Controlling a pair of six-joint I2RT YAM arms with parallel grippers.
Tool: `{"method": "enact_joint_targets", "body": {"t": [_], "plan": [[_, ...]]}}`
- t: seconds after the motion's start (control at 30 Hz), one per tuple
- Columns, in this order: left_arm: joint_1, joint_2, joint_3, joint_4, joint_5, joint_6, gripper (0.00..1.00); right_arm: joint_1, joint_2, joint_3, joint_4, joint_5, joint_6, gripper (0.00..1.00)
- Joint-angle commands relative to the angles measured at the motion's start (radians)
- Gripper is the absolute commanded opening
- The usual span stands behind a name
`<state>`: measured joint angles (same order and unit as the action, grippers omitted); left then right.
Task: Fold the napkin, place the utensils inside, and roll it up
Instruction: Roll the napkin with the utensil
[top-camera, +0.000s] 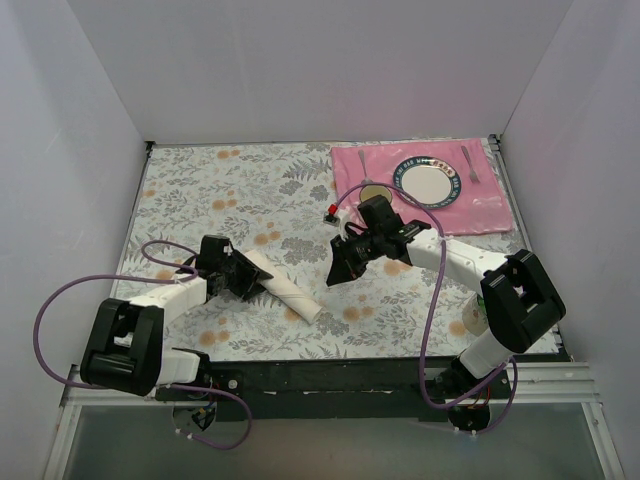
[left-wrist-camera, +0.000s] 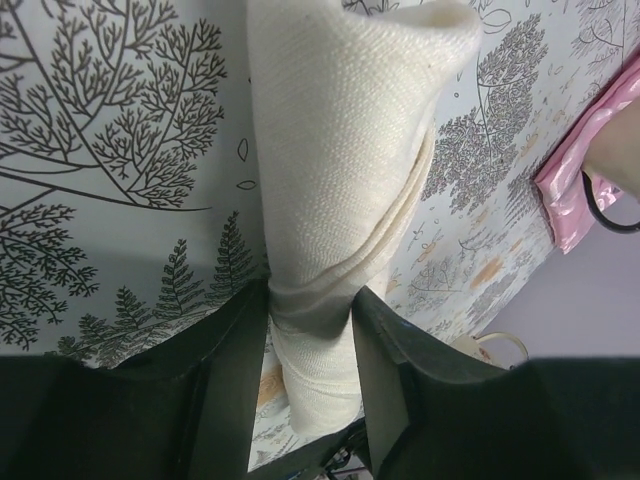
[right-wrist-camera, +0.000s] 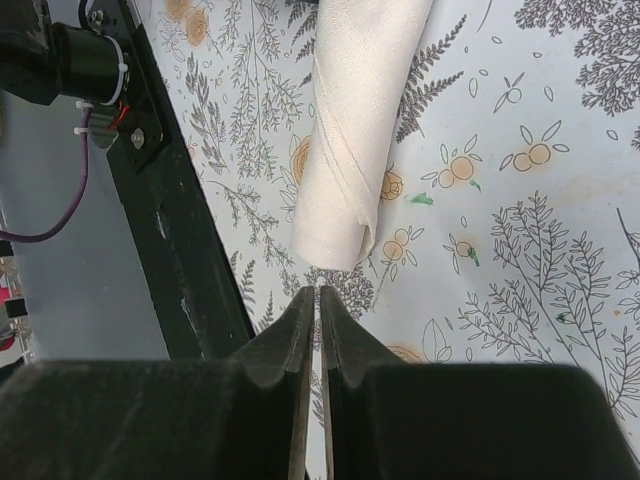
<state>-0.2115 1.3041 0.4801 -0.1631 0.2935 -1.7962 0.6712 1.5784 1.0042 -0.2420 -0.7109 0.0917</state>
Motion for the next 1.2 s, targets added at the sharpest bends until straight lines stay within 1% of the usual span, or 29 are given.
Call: {"method": "enact_joint_targets", "body": {"t": [0.0,0.27,0.4,0.5,0.53,0.63,0.67,0.87,0.9,0.97,1.0,1.07,1.1,1.17], "plan": [[0.0,0.009,-0.015,0.051,-0.039,0.011,0.36,-0.01,-0.005,0.027,-0.019,-0.018,-0.023,0.12],[0.0,0.064,0.012,0.112,-0.066,0.023,0.35,-0.025,-0.011,0.045,-0.04,-0.013,-0.032,0.12],[0.004,0.128,0.069,0.131,-0.089,0.047,0.34,-0.044,-0.027,0.053,-0.056,-0.006,-0.035,0.12],[0.012,0.198,0.13,0.14,-0.093,0.077,0.34,-0.054,-0.044,0.051,-0.06,0.001,-0.032,0.12],[0.017,0.243,0.149,0.151,-0.088,0.081,0.34,-0.056,-0.047,0.05,-0.06,0.002,-0.03,0.12],[0.021,0.323,0.234,0.158,-0.067,0.098,0.33,-0.064,-0.058,0.047,-0.063,0.01,-0.03,0.12],[0.021,0.375,0.288,0.157,-0.067,0.106,0.33,-0.068,-0.064,0.045,-0.065,0.01,-0.032,0.12],[0.047,0.596,0.469,0.157,-0.048,0.126,0.31,-0.09,-0.075,0.036,-0.059,0.007,-0.029,0.11],[0.053,0.618,0.521,0.157,-0.048,0.124,0.31,-0.093,-0.078,0.033,-0.056,0.007,-0.029,0.11],[0.06,0.667,0.573,0.155,-0.051,0.121,0.31,-0.099,-0.084,0.028,-0.054,0.004,-0.029,0.11],[0.064,0.708,0.631,0.154,-0.056,0.12,0.3,-0.105,-0.086,0.025,-0.057,0.004,-0.027,0.11],[0.069,0.75,0.701,0.149,-0.068,0.123,0.3,-0.111,-0.09,0.022,-0.057,0.001,-0.026,0.11],[0.075,0.8,0.763,0.151,-0.073,0.126,0.3,-0.116,-0.092,0.019,-0.057,-0.001,-0.026,0.11],[0.084,0.855,0.839,0.151,-0.053,0.117,0.3,-0.12,-0.098,0.02,-0.06,-0.005,-0.024,0.11]]}}
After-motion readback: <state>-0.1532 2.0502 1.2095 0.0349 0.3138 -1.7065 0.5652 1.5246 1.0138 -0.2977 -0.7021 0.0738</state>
